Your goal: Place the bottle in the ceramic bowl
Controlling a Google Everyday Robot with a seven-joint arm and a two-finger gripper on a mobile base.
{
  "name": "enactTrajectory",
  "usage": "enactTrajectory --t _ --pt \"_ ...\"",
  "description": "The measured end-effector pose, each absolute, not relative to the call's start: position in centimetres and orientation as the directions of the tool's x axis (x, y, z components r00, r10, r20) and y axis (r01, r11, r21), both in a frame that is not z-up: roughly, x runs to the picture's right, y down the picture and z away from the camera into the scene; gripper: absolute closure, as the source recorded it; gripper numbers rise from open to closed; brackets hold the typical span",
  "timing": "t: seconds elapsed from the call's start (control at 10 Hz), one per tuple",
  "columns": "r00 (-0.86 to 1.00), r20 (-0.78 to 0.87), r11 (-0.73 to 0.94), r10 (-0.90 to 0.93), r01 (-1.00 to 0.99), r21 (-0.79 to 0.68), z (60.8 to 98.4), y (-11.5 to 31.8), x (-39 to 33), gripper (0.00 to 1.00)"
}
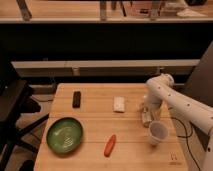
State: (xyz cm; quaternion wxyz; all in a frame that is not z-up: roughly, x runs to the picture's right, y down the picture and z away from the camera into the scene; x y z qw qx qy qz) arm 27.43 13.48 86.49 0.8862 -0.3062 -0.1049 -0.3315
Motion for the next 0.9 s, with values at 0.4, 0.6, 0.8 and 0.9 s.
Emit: enactTrajectory --t 0.4,0.6,0.8,0.9 --pt "0.763 0.389 0.596 -0.517 0.646 -0.477 86.51 13.45 27.67 0.24" --pt "0.764 0.389 0.596 -0.515 0.645 -0.478 86.36 13.48 27.87 0.41" --pt "0.766 0.389 0.597 -0.511 0.642 -0.48 86.18 13.53 28.04 0.63" --pt "0.767 0.389 0.598 -0.51 0.642 -0.48 86.14 13.48 28.06 0.72"
